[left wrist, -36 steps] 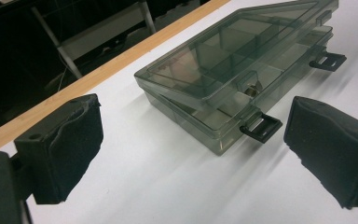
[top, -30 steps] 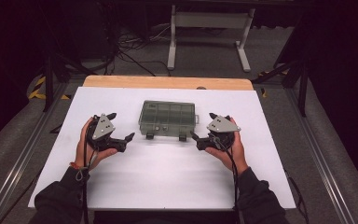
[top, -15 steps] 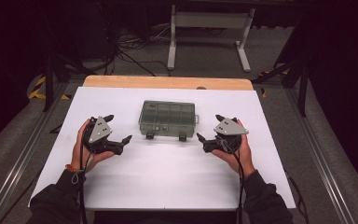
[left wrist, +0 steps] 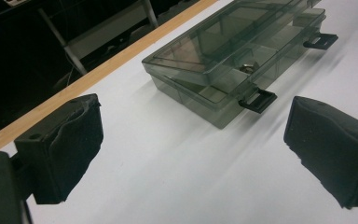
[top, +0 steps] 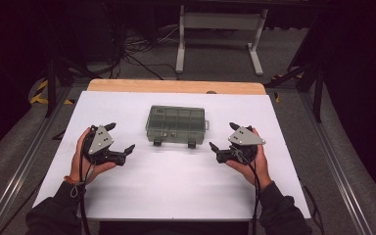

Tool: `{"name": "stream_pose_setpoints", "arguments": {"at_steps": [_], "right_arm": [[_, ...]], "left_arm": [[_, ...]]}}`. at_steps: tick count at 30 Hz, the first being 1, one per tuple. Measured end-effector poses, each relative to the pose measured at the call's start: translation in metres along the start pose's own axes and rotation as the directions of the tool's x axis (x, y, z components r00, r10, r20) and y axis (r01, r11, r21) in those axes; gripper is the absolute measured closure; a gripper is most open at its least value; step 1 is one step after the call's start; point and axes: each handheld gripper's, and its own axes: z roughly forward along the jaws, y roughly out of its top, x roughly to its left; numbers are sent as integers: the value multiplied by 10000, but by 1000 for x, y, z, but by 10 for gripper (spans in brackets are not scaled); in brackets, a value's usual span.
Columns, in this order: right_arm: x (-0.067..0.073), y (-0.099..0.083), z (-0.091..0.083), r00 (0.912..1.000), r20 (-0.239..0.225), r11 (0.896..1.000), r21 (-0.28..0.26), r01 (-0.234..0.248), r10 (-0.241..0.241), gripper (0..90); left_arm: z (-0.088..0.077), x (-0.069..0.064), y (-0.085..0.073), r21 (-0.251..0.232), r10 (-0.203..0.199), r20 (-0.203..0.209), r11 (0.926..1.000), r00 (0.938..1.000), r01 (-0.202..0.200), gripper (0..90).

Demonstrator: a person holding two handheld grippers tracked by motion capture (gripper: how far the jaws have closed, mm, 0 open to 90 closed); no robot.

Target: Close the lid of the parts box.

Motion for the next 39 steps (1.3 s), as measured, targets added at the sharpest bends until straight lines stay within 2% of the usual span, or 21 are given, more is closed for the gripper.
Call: {"name": "stream_pose_setpoints", "arguments": {"at_steps": [17, 32, 39], "right_arm": [[-3, -9, -14, 9996, 283, 10000, 41, 58, -59, 69], [-3, -15, -27, 9992, 389, 9998, 117, 130, -134, 69], [-3, -19, -31, 9992, 408, 9999, 123, 0, -5, 69]], "left_arm": [[-10, -2, -4, -150, 128, -156, 9998, 9998, -130, 61], [-20, -5, -8, -115, 186, -77, 9998, 9998, -187, 59], [-25, -8, -12, -60, 205, -34, 9998, 9998, -205, 58]]}}
